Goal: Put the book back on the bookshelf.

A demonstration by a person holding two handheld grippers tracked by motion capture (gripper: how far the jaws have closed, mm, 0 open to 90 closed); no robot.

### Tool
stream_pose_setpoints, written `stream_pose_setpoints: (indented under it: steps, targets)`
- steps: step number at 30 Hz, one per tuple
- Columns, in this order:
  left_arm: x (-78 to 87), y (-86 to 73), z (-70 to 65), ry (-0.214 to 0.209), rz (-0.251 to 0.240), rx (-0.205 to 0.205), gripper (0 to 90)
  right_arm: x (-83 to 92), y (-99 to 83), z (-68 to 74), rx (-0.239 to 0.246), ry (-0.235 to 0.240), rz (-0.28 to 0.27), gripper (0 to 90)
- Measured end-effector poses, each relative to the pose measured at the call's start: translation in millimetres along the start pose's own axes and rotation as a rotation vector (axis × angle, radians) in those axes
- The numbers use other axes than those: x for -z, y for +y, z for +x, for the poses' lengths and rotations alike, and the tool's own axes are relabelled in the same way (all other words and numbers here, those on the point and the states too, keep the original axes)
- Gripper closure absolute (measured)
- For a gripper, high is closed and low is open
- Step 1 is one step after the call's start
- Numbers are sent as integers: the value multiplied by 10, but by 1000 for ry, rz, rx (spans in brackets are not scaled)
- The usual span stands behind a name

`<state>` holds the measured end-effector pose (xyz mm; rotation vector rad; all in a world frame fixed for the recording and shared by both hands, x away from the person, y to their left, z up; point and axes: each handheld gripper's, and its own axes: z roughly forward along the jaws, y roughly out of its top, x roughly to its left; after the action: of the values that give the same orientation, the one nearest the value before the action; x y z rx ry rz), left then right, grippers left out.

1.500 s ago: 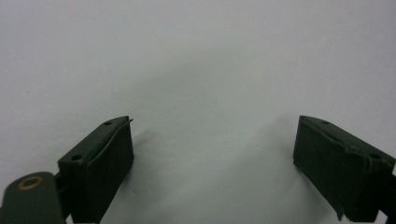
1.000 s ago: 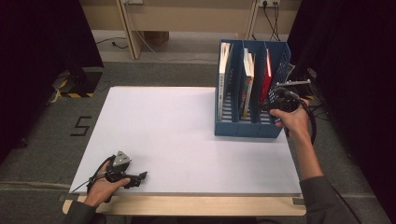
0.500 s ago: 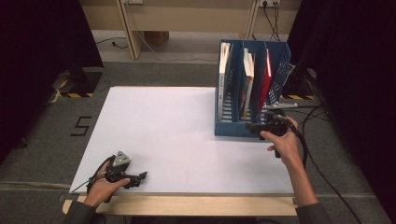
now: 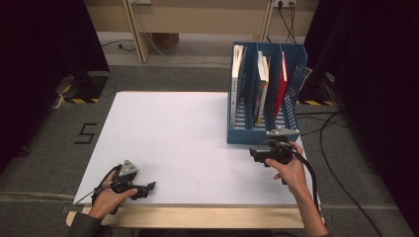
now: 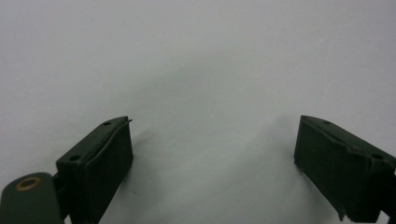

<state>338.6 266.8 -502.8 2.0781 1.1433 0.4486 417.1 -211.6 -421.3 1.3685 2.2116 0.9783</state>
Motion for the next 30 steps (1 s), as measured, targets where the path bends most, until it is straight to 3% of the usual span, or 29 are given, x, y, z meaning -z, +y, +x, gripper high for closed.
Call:
stream_pose_setpoints:
  steps: [3, 7, 10, 15, 30]
  targets:
    - [0, -1, 0, 1, -1, -1, 106, -22, -76, 74, 26, -9, 11, 182]
    - [1, -2, 1, 0, -1, -2, 106, -92, -188, 158, 26, 23, 38, 181]
    - [2, -4, 4, -3, -1, -3, 106, -156, -253, 217, 58, 2, 66, 179]
    - [7, -6, 7, 0, -2, -7, 106, -248, -345, 297, 59, 22, 102, 176]
    - [7, -16, 11, -8, -7, -10, 106, -320, -568, 370, 89, 2, 147, 173]
